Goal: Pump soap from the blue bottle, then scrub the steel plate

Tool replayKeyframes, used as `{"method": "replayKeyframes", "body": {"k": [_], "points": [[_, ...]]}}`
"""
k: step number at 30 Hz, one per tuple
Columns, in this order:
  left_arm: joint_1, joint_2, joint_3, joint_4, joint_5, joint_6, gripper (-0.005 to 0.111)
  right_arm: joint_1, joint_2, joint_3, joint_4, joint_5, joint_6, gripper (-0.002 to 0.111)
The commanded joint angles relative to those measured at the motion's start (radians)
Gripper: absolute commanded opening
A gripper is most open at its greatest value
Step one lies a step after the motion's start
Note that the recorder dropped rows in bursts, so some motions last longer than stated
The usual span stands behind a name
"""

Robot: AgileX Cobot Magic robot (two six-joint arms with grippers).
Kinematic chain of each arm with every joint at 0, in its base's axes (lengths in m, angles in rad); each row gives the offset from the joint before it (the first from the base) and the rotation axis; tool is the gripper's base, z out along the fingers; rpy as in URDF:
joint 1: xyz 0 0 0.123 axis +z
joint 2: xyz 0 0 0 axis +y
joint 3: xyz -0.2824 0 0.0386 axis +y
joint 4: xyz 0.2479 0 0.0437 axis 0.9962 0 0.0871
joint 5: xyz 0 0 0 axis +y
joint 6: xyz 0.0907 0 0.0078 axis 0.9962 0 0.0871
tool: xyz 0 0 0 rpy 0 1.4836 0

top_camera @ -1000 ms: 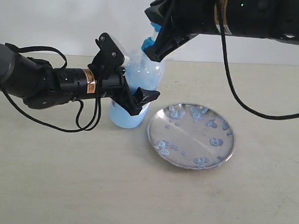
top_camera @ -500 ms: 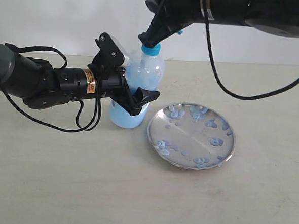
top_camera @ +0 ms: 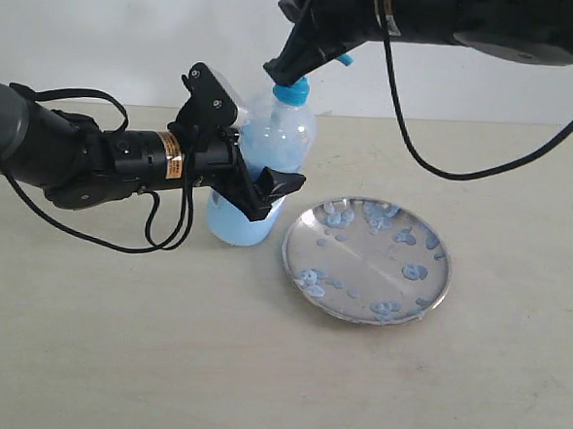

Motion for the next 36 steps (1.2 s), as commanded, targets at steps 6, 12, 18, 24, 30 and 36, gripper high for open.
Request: {"method": "replayKeyframes", "body": {"k": [6,12,18,24,30,36], "points": [[0.004,0.016,0.015,0.029,0.085,0.009,0.004,-0.003,-0.022,-0.021,0.03,0.145,0.014,0.0],[0.004,0.016,0.015,0.029,0.081,0.009,0.004,-0.003,-0.022,-0.021,0.055,0.169,0.013,0.0],[0.004,0.016,0.015,0.029,0.081,0.009,0.004,-0.003,-0.022,0.018,0.089,0.148,0.003,0.0],[0.004,0.016,0.015,0.029,0.081,0.009,0.004,-0.003,-0.022,0.053,0.084,0.067,-0.008,0.0],[0.004,0.016,0.015,0.029,0.081,0.009,0.004,-0.003,-0.022,0.053,0.084,0.032,-0.006,0.0],[0.004,0.016,0.015,0.029,0.081,0.009,0.004,-0.003,-0.022,0.053,0.084,0.031,-0.006,0.0]]}}
